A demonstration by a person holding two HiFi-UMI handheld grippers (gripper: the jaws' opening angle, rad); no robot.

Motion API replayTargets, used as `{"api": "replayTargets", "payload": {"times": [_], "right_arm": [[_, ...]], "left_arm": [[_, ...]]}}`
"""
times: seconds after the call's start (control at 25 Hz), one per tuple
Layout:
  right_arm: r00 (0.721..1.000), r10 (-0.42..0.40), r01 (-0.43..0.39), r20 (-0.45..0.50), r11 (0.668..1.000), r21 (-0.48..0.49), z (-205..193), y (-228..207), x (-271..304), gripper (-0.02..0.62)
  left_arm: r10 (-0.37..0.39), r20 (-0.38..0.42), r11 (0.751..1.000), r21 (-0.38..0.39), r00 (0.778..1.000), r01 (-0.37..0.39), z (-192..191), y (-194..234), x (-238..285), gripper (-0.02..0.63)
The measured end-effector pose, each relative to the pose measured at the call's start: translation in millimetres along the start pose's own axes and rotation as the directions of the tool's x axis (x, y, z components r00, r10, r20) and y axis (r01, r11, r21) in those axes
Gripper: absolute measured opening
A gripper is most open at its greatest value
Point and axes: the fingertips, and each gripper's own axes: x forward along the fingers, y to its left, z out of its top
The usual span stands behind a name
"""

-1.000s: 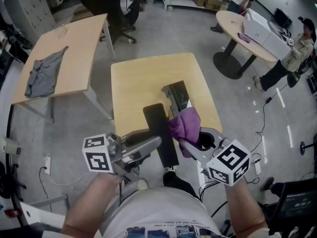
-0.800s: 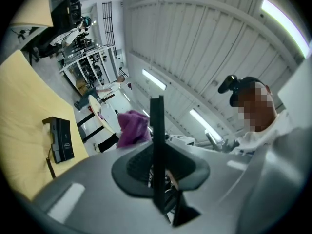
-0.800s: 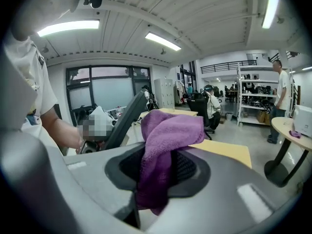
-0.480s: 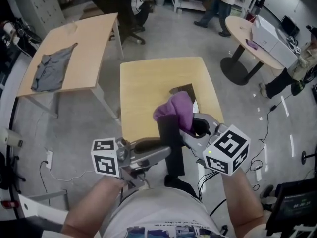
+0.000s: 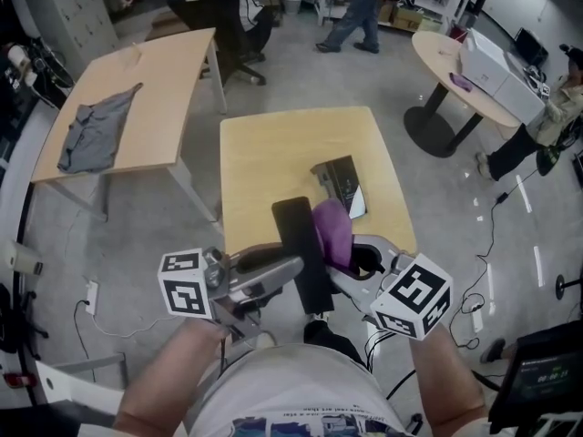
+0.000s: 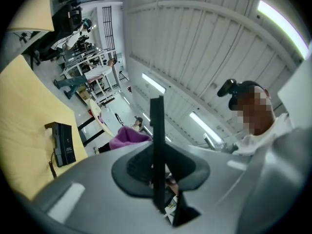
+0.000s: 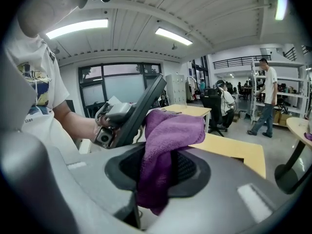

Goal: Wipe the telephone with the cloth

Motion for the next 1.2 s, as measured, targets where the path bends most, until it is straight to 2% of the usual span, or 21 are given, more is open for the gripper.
{"api": "replayTargets", "payload": {"times": [0.32, 0.72, 0.92, 1.2], "right_arm": [[0.998, -0.024, 0.027, -0.060, 0.999, 0.036, -41.4, 18.9, -17.8, 0.117], [0.990, -0.087, 0.101, -0.110, 0.986, 0.136, -85.1, 40.5, -57.4, 0.117], [0.985, -0.122, 0.143, -0.125, 0.974, 0.177, -98.7, 42.5, -80.2, 0.117], [0.974, -0.202, 0.220, -0.100, 0.952, 0.214, -97.9, 13.7, -105.4, 0.117]], "left_arm": [[-0.004, 0.007, 1.000, 0.004, 1.000, 0.004, 5.8, 0.2, -3.1, 0.081], [0.002, 0.022, 1.000, -0.021, 1.000, -0.001, 8.3, 13.0, 2.2, 0.081], [0.035, 0.033, 0.999, -0.038, 0.999, -0.033, 9.6, 35.1, 8.2, 0.081], [0.124, 0.042, 0.990, -0.068, 0.991, -0.121, 3.4, 91.0, 24.0, 0.081]]}}
